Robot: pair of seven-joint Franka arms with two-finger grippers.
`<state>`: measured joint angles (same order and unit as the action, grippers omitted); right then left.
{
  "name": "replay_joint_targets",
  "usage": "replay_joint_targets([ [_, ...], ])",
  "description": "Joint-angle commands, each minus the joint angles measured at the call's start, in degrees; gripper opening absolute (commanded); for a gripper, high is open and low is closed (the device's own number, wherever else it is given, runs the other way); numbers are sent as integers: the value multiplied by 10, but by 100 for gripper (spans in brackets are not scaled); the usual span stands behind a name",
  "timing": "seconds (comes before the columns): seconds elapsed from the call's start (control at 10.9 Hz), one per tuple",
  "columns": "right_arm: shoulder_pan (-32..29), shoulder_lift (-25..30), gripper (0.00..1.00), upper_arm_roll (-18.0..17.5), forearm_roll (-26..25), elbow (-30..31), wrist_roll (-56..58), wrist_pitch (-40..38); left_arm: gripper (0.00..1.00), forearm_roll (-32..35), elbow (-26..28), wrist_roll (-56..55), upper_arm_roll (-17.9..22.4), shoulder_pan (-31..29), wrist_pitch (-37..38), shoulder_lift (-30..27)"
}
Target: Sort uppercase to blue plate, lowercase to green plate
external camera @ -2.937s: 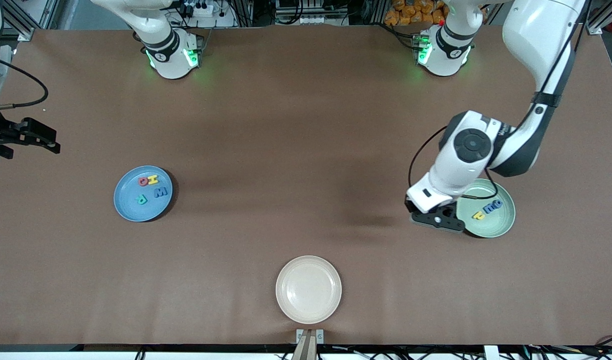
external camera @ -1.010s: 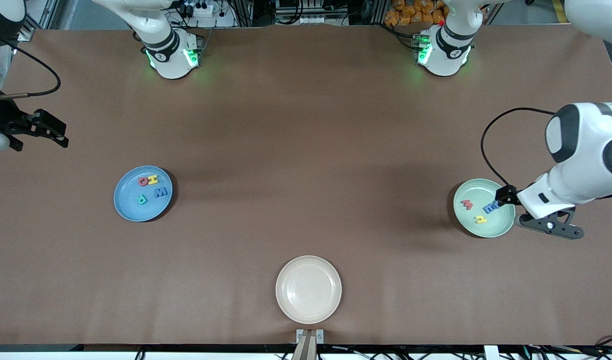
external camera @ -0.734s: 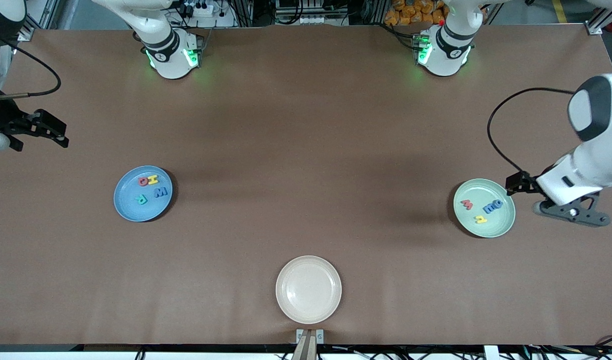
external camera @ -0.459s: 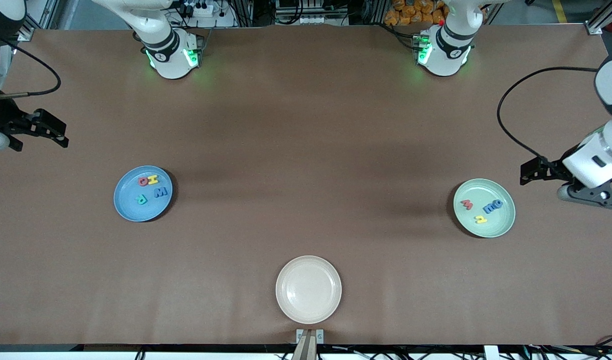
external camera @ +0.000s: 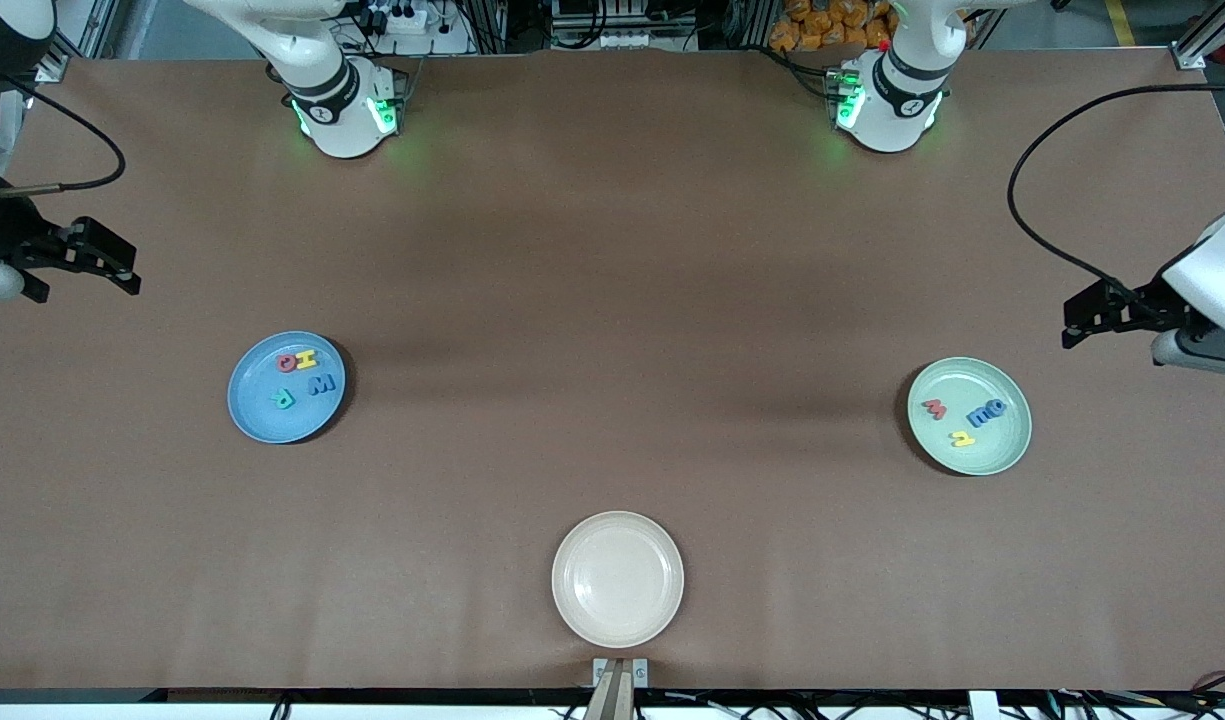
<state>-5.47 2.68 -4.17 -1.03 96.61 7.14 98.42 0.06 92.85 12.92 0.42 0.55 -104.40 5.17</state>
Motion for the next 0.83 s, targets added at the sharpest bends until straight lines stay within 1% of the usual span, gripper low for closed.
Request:
replay_joint_targets([
  [0.0,-1,10,100,-8,13,-6,-35,-12,100,-13,-14,4,12,11,18,-6],
  [0.18,-2,10,100,-6,7,-3,-34,-17,100,0,-14,3,15,24,17,-5],
  [0.28,-2,7,100,-6,6,-4,-35,-18,100,18,-14,3,17,29,17,-6],
  [0.37,-4,6,100,-5,7,-3,-40,-33,100,50,-14,1,14,40,17,-7],
  [0.55,-11,6,100,-2,13,-2,-43,-50,100,57,-22,-70,12,46,18,-9],
  [0.73,-15,4,100,-2,14,-2,-62,-53,100,53,-33,-81,13,51,36,-8],
])
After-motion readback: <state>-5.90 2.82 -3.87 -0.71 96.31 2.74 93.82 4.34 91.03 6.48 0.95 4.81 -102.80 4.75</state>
